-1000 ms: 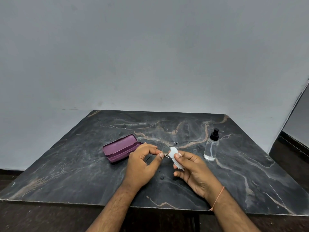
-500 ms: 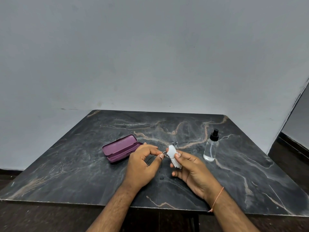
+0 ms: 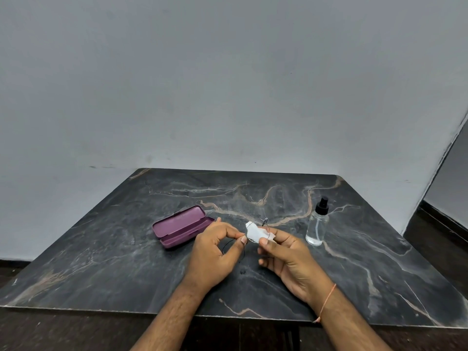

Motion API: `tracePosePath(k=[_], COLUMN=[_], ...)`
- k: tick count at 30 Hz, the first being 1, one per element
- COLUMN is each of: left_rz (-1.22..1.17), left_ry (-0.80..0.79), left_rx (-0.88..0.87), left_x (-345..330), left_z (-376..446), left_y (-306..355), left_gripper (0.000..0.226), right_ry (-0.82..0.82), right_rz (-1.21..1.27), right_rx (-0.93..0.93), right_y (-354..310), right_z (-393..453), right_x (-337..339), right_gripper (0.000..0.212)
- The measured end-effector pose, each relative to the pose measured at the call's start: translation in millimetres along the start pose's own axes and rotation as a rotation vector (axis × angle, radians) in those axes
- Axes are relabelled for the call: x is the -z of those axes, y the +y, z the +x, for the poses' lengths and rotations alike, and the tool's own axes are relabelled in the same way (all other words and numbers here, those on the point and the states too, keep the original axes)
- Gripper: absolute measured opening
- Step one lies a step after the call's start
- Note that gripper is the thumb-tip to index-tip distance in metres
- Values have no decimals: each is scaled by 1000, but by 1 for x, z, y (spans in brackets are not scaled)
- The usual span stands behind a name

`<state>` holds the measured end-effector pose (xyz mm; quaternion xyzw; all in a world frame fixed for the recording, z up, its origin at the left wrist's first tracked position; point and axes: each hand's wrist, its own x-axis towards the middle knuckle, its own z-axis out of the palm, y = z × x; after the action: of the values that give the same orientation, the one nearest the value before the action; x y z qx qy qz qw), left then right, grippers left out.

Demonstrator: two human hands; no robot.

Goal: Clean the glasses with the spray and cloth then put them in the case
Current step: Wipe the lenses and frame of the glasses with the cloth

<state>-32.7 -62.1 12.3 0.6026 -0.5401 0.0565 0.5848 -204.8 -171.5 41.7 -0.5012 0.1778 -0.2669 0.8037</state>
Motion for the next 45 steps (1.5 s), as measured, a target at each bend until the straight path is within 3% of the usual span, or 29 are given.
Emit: tracePosePath(k=[11, 18, 23, 31, 34, 39, 45], left_rz=[2, 0, 1, -12, -6, 9, -4], left_ry=[-36, -50, -61, -67, -62, -18, 25], left_rx=[0, 3, -2, 0, -6, -17, -11], left_x=[0, -1, -2, -2, -2, -1, 0], left_z=[0, 0, 0, 0, 0, 0, 0], left_y=[1, 2, 2, 3, 4, 5, 5], left_gripper=[3, 9, 6, 7, 7, 9, 7], right_ry=[-57, -89, -99, -33, -20, 67, 32], right_rz=[12, -8, 41, 129, 139, 137, -23], right_rx=[-65, -113, -92, -77, -78, -55, -6], right_y=[-1, 1, 1, 0, 0, 0, 3], right_z=[4, 8, 7, 6, 7, 7, 8], right_x=[3, 9, 13, 14, 14, 10, 8], right_gripper=[30, 46, 32, 51, 81, 43, 57])
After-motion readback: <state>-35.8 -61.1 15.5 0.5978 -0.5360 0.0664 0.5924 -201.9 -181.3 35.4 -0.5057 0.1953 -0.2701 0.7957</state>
